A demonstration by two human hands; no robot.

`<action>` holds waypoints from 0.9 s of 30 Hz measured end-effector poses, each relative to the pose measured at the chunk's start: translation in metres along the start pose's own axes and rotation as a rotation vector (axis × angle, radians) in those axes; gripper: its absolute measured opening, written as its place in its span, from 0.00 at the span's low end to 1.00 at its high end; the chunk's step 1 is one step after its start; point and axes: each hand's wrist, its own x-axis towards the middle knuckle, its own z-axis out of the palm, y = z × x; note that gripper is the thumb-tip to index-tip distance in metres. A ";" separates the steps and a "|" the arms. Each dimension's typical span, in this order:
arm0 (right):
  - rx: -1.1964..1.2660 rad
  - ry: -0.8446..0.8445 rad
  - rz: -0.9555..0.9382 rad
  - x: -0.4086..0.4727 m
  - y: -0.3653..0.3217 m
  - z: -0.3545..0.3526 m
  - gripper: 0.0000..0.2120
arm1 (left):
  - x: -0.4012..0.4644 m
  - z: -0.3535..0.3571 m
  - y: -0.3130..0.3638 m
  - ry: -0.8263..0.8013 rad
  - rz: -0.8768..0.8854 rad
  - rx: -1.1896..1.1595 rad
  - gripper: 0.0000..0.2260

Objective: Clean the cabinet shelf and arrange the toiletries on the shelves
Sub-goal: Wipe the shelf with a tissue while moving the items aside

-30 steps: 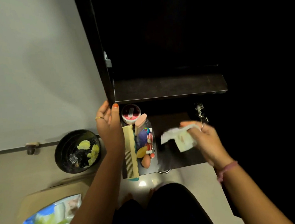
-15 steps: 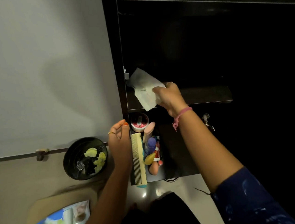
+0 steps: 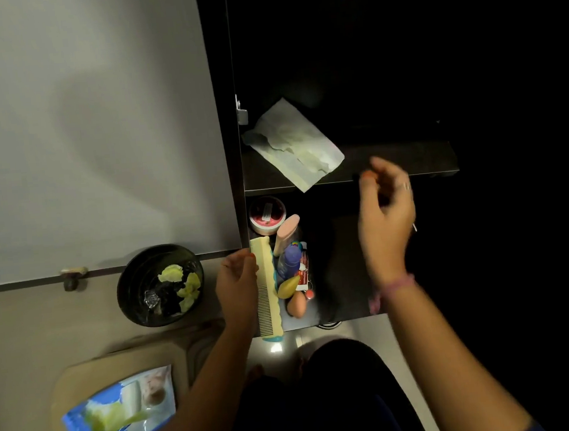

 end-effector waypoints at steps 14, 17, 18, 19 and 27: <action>-0.318 -0.528 0.742 -0.210 0.141 0.007 0.11 | 0.009 0.012 -0.081 -0.135 -0.063 0.704 0.19; -0.307 -0.495 0.791 -0.208 0.141 0.027 0.16 | 0.012 0.014 -0.081 -0.125 -0.083 0.699 0.21; -0.303 -0.469 0.819 -0.207 0.142 0.031 0.17 | 0.012 0.014 -0.081 -0.132 -0.095 0.689 0.22; -0.301 -0.446 0.841 -0.207 0.144 0.034 0.16 | 0.014 0.014 -0.084 -0.137 -0.091 0.683 0.22; -0.006 -0.476 1.062 -0.208 0.142 0.027 0.08 | 0.009 0.002 -0.082 -0.150 -0.177 0.554 0.16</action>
